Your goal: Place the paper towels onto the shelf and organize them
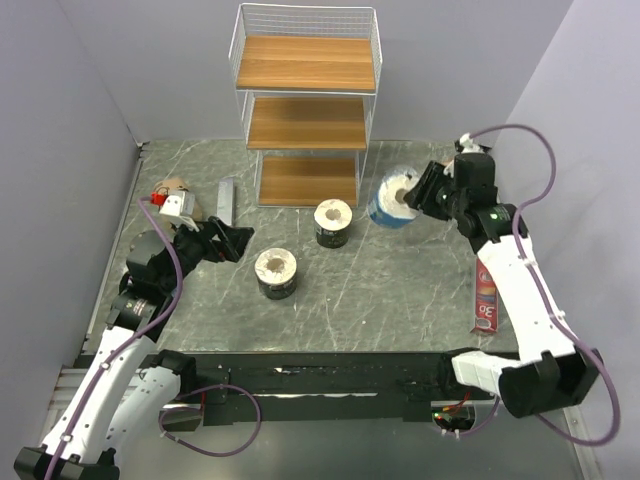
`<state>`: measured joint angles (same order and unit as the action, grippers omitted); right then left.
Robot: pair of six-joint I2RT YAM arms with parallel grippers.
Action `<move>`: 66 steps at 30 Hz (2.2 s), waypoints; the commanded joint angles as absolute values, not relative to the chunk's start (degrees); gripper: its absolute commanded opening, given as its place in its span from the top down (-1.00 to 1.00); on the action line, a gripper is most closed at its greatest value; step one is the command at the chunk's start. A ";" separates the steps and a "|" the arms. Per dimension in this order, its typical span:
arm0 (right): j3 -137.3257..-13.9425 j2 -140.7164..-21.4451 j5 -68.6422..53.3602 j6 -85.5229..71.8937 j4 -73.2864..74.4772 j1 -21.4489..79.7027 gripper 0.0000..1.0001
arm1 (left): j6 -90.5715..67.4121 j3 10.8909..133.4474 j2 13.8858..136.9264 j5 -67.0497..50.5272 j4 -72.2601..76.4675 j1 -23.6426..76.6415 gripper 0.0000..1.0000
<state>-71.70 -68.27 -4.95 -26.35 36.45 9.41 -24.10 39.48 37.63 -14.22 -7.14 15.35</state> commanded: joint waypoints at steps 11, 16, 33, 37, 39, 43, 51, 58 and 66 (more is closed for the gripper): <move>-97.45 -71.09 -9.14 -29.80 22.68 16.26 0.43 | -23.64 41.04 36.21 -15.73 -5.10 15.64 -0.93; -109.41 -80.39 -7.91 -30.23 19.08 17.75 0.43 | -23.73 40.87 36.04 -15.91 -4.66 15.56 -0.93; -137.46 -102.30 4.56 -35.07 14.34 21.27 0.39 | -23.82 40.78 35.59 -16.17 -4.57 15.47 -0.93; -138.95 -104.15 5.62 -35.24 13.89 21.53 0.34 | -23.73 40.87 35.33 -16.26 -4.57 15.56 -0.93; -139.57 -104.85 6.58 -35.16 13.54 21.80 0.31 | -23.73 40.78 35.16 -16.00 -4.66 15.56 -0.93; -140.62 -106.17 8.52 -35.07 14.24 22.06 0.28 | -23.64 40.78 34.89 -15.91 -4.83 15.56 -0.93; -142.64 -109.33 9.14 -33.22 13.53 22.76 0.14 | -23.55 40.78 34.72 -15.91 -4.83 15.56 -0.93; -143.35 -111.00 9.84 -32.96 12.66 23.03 0.12 | -23.47 40.87 34.63 -15.47 -5.01 15.56 -0.93; -143.43 -111.71 10.90 -31.82 11.51 23.55 -0.30 | -23.47 40.96 34.63 -15.64 -4.92 15.56 -0.93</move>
<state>-139.94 -112.92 9.23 -32.62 18.57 22.87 -24.10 39.48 35.33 -15.16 -6.74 15.46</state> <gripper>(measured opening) 0.601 0.966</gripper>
